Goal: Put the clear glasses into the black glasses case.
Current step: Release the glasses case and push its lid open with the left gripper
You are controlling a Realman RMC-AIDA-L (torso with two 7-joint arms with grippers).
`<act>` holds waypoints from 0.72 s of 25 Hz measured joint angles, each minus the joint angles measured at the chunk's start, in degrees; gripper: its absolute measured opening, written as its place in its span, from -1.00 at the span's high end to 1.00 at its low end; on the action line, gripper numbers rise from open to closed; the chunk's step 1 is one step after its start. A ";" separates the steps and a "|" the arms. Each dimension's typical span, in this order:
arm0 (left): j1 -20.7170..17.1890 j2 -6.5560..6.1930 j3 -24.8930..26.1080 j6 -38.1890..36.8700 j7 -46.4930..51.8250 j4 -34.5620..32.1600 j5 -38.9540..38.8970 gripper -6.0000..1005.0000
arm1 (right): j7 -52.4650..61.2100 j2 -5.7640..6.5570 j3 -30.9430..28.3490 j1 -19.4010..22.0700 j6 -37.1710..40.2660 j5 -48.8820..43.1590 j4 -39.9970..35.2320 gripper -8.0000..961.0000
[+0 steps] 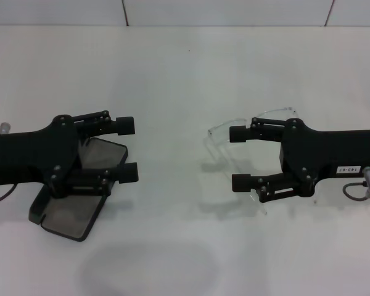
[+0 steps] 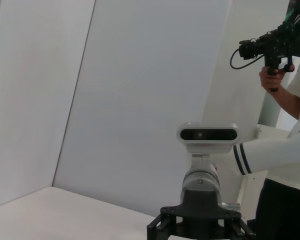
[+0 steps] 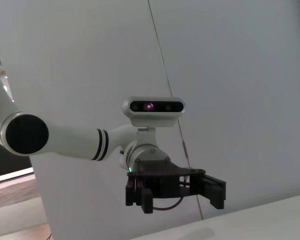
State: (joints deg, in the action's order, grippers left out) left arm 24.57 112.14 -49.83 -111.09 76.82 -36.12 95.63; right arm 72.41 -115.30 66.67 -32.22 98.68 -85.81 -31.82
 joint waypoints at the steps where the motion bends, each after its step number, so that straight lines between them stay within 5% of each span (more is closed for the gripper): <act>1: -0.02 0.02 0.00 0.08 0.00 0.00 0.00 -0.71 | 0.00 0.00 -0.04 0.02 0.00 0.01 0.03 -0.84; 13: -0.29 0.39 0.19 1.54 0.12 0.08 -0.20 -0.70 | -0.23 -0.01 -0.33 0.18 -0.18 0.36 0.57 -0.84; 18: -0.16 0.89 2.90 6.46 12.24 -6.28 1.61 -0.70 | -0.99 0.58 -5.03 1.85 -2.25 0.35 0.00 -0.84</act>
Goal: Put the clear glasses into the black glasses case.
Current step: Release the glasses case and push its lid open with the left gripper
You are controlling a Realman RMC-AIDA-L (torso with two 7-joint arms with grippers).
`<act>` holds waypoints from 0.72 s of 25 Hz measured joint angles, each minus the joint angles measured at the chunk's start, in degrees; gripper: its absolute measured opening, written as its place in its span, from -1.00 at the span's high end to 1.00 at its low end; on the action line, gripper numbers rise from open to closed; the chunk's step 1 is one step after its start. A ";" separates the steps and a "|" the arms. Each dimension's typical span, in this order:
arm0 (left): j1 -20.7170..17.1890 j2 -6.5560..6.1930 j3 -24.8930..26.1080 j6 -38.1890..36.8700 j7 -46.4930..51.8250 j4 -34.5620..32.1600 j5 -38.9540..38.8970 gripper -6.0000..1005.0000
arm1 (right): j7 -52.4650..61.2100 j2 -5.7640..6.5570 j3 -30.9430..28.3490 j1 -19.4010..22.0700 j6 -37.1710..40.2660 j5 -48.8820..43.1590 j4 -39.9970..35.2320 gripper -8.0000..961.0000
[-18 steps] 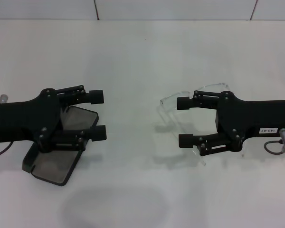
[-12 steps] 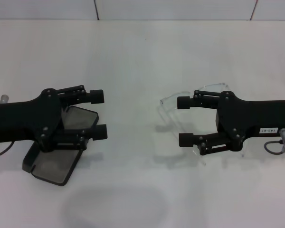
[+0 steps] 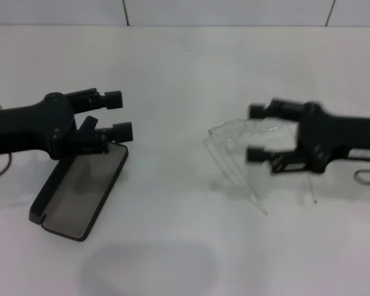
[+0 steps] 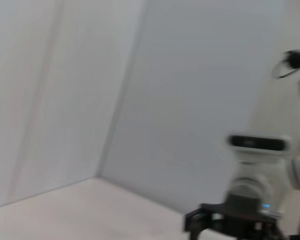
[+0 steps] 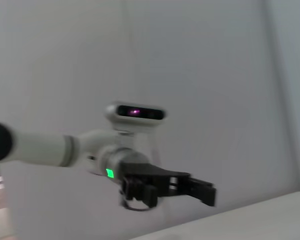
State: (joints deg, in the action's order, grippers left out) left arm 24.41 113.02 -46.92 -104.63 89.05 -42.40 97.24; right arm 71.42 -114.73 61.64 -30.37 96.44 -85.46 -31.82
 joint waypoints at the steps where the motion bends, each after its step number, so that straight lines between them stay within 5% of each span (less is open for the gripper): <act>1: 0.10 0.19 0.02 0.99 4.15 -3.59 1.41 -0.70 | -0.33 0.29 -1.71 0.53 -0.09 -0.01 -0.02 -0.84; 10: 1.45 4.16 -0.86 6.07 40.26 -42.92 24.05 -0.69 | -2.00 2.79 -17.30 6.25 1.55 0.08 -1.56 -0.84; 12: 2.02 4.68 -2.03 6.08 44.59 -46.94 28.82 -0.69 | -2.12 2.84 -19.34 6.95 2.30 0.10 -1.64 -0.84; 18: 3.40 5.89 -18.17 5.79 62.22 -58.99 51.51 -0.68 | -4.13 3.01 -20.62 7.82 2.70 0.17 -1.70 -0.84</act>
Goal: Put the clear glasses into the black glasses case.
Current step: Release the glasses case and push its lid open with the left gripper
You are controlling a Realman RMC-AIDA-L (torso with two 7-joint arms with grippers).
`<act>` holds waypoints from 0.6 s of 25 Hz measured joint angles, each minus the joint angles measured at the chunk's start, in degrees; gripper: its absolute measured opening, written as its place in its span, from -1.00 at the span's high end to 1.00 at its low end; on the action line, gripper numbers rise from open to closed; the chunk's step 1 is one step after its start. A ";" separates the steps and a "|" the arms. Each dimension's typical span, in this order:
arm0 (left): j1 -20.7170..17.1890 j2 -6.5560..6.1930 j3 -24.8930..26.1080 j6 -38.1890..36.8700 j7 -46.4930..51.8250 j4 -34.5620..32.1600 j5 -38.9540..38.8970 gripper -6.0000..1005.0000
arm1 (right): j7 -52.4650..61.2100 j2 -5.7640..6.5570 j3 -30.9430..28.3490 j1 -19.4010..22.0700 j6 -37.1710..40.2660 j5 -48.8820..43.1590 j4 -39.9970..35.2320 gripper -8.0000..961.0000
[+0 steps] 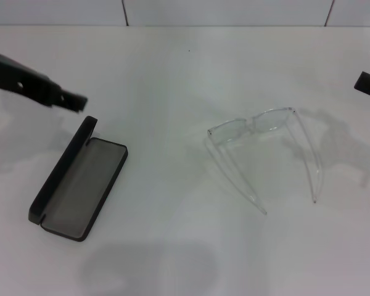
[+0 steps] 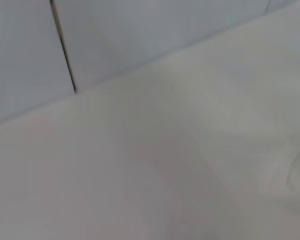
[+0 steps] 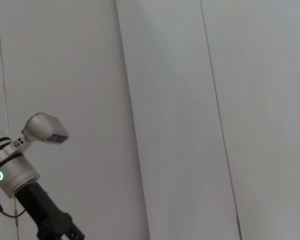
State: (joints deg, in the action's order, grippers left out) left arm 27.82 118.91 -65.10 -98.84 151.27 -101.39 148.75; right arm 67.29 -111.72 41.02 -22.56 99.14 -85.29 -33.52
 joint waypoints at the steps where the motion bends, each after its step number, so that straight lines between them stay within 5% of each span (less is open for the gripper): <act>1: 0.07 0.20 -2.14 -0.07 1.65 -0.34 1.90 -0.68 | -0.42 0.00 -0.02 0.00 0.00 0.00 0.02 -0.84; 7: 0.68 0.50 -7.84 -0.86 7.98 1.71 3.95 -0.66 | -2.50 -0.05 -0.08 -0.26 0.10 0.03 0.37 -0.84; 15: 1.09 0.57 -8.42 -1.46 9.26 7.03 4.62 -0.64 | -3.85 -0.38 -0.14 0.06 0.20 0.04 0.70 -0.84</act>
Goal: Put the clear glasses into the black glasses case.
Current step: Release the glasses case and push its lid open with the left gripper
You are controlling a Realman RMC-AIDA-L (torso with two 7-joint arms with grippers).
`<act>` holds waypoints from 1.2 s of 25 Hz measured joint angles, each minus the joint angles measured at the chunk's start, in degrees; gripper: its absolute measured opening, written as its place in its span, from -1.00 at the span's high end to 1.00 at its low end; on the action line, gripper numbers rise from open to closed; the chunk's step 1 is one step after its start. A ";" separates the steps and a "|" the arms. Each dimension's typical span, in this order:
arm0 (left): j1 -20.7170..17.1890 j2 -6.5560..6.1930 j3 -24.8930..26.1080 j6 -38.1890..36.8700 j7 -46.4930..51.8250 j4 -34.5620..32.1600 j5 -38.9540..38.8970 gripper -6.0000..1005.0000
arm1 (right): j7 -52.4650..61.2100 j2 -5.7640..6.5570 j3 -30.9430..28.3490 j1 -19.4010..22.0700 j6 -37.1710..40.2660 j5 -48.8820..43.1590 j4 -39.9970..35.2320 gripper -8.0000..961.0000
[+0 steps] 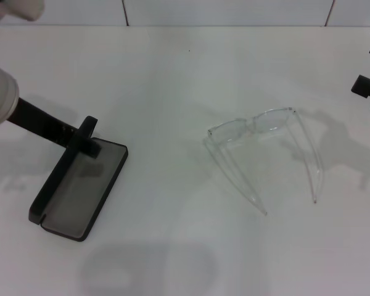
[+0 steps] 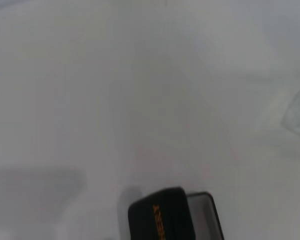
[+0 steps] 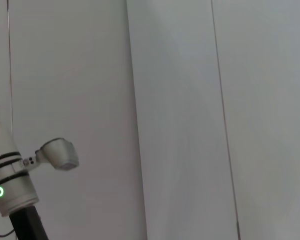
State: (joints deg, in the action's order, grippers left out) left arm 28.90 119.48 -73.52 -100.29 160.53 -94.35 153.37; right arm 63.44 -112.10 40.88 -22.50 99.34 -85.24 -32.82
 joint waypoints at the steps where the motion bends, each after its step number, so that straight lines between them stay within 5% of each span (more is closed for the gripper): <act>1: 0.03 -0.03 0.02 0.03 -0.07 0.66 0.03 -0.64 | -0.02 -0.04 -0.01 0.03 0.02 0.00 0.00 -0.84; 17: 0.38 -0.16 0.04 1.82 -2.19 7.55 2.95 -0.59 | -0.07 -0.35 -0.11 0.71 0.80 0.00 0.14 -0.84; 28: 0.40 -0.05 -0.28 1.97 -3.92 6.86 3.41 -0.20 | -0.07 -0.77 -0.11 1.54 0.78 0.00 0.21 -0.84; 30: 0.39 0.00 -0.28 1.97 -4.08 6.81 3.27 0.00 | -0.07 -0.81 -0.11 1.70 0.77 0.00 0.21 -0.84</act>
State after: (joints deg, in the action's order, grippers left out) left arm 29.29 119.48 -73.79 -98.32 156.45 -87.54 156.64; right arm 63.37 -112.90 40.77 -20.81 100.11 -85.24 -32.60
